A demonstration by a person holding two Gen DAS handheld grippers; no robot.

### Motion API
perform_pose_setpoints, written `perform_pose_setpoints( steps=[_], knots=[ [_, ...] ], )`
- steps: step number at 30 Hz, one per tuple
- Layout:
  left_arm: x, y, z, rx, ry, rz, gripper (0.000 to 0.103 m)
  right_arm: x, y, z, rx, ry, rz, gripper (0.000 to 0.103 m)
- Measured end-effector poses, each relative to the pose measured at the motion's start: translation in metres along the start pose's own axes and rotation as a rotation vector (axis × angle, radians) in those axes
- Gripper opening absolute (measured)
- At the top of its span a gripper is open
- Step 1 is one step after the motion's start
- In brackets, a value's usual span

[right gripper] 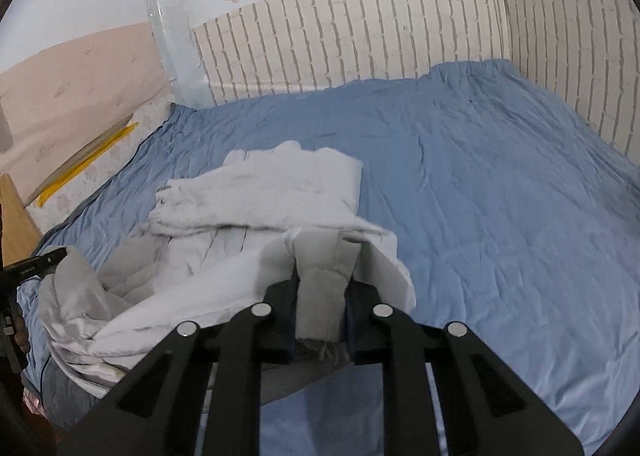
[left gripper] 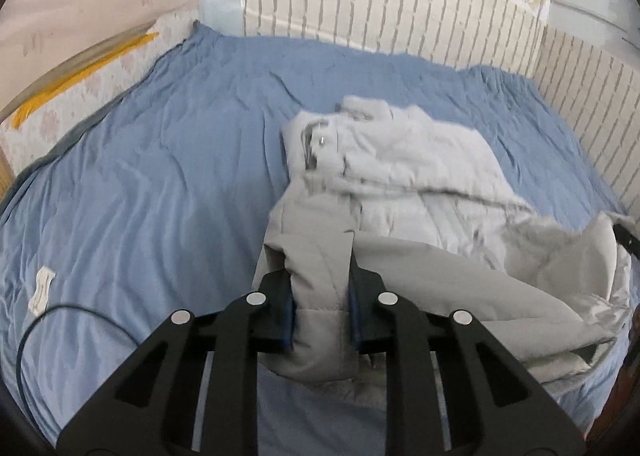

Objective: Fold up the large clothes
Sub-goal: 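Lift the hem with both grippers and carry it toward the collar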

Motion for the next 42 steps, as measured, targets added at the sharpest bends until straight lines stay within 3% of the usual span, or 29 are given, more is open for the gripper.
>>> perform_pose_setpoints(
  steps=[7,18,28,35,42],
  knots=[
    [-0.053,-0.015,-0.025,-0.028,-0.002,-0.073,0.019,-0.044,-0.028,0.005,0.015,-0.015,-0.063,0.017],
    [-0.129,-0.031,-0.020,-0.031,0.029,-0.150,0.019,-0.118,-0.061,0.016,0.019,0.003,-0.166,0.017],
    [-0.198,-0.080,-0.029,-0.077,-0.017,-0.180,0.019,-0.192,-0.123,0.008,0.047,0.019,-0.175,0.016],
    [-0.237,-0.151,-0.033,-0.152,-0.059,-0.148,0.019,-0.234,-0.191,0.002,0.093,0.052,-0.146,0.016],
    [-0.222,-0.234,-0.029,-0.135,-0.060,-0.024,0.019,-0.212,-0.263,-0.018,0.123,0.036,-0.035,0.016]
  ],
)
Point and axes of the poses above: each gripper's, at about its wrist camera, not at the fingertips, and y roughly against the way its jaws point, z to its left, x to its underside, the point moved 2 cm from there along -y, roughly the way its jaws point, and after that the axes turned 9 degrees about -x, right-handed, at the moved point
